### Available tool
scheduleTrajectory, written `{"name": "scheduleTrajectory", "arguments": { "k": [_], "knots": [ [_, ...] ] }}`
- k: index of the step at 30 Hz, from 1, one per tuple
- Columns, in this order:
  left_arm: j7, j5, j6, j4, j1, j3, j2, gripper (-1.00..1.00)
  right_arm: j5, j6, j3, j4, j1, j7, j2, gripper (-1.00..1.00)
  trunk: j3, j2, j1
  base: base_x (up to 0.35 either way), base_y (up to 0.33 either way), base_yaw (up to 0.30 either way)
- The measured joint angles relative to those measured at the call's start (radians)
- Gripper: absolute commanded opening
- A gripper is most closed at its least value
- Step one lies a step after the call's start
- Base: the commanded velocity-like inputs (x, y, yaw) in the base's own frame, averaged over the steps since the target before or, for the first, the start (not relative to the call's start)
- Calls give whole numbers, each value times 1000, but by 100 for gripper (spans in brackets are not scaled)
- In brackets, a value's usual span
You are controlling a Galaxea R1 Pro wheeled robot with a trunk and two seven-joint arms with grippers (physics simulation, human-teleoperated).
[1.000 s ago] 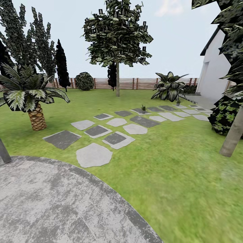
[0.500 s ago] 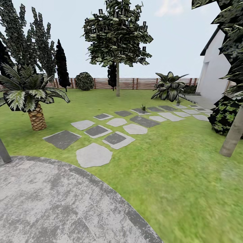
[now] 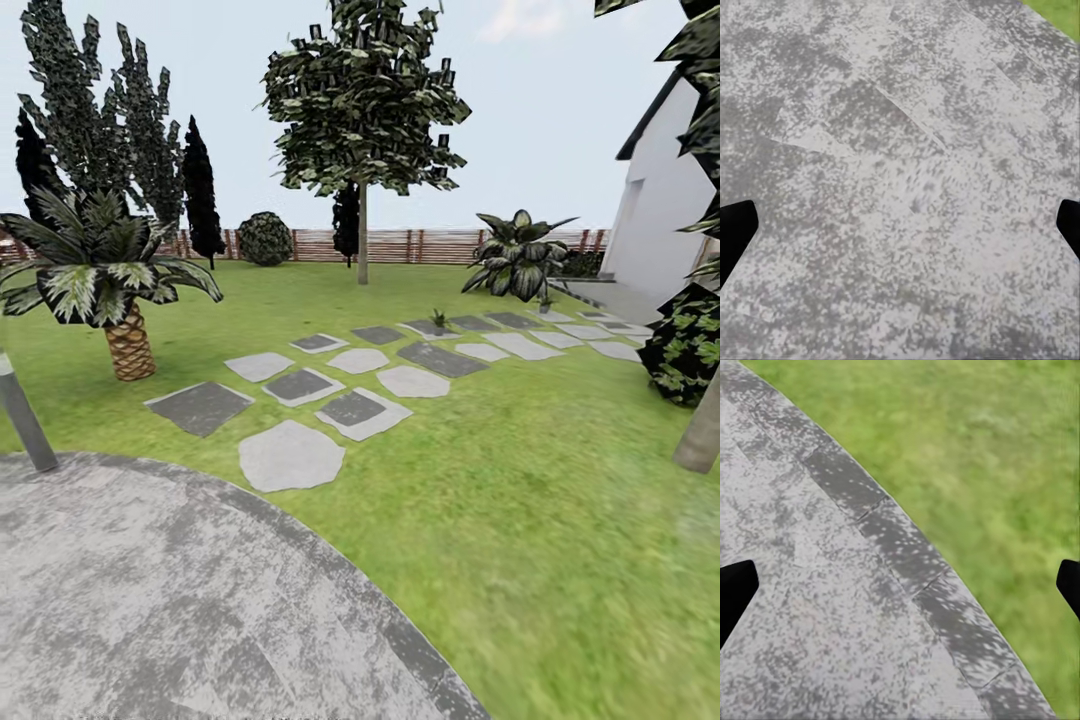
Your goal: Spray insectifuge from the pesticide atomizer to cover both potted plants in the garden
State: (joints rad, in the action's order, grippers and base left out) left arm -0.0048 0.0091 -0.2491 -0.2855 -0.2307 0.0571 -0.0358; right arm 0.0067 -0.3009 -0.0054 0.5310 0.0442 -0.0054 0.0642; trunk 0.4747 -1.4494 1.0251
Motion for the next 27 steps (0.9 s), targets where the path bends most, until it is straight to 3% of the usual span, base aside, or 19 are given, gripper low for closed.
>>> {"name": "scheduleTrajectory", "arguments": {
  "k": [9,16,27],
  "knots": [
    [-6,2,-6,-1,1,8,-4,100,0,-2,1,-2,0,-7,3,100,6,0,0,0,0,269],
    [-8,20,-10,0,2,95,-6,100,0,-57,5,-7,0,-128,2,100,10,0,0,0,0,274],
    [-9,13,-10,1,2,96,-3,100,2,-71,9,-48,0,-143,0,100,16,0,0,0,0,274]
  ]
}}
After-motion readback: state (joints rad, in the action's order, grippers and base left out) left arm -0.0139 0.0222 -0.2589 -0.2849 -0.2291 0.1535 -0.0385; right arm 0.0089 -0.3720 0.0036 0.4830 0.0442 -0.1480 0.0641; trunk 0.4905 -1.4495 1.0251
